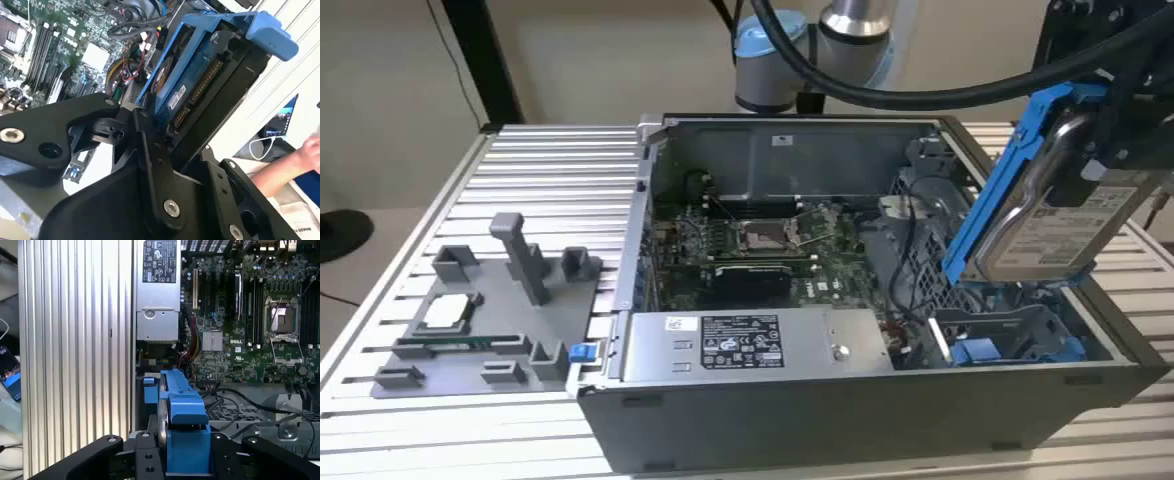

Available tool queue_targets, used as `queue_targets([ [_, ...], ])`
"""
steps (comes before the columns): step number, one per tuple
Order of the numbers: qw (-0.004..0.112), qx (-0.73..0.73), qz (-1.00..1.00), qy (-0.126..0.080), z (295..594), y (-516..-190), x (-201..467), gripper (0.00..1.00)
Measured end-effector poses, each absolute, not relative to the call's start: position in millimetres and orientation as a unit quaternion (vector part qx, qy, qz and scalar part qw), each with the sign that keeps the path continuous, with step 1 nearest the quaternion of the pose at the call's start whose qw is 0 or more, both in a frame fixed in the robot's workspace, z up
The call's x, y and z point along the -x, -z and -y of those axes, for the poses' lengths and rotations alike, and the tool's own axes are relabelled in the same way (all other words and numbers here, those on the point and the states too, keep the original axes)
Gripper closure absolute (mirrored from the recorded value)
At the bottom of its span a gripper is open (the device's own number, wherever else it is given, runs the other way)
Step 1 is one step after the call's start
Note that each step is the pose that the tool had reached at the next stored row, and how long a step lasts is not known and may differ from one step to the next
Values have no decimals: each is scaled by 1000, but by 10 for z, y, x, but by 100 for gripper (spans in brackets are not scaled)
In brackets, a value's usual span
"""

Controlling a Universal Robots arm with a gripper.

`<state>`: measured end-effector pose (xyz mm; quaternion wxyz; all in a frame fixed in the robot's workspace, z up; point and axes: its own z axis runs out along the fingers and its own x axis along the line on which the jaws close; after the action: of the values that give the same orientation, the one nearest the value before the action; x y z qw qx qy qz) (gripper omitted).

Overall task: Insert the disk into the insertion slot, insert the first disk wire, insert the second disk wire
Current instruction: 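Insert the disk into the insertion slot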

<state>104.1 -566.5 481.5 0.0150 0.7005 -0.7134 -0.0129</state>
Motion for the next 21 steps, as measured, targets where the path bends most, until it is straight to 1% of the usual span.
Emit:
queue_targets([
  [13, 15, -701, 713, 13, 5670, -4814, -1040, 100],
  [21, 15, -701, 713, 13, 5805, -4771, -1046, 100],
])
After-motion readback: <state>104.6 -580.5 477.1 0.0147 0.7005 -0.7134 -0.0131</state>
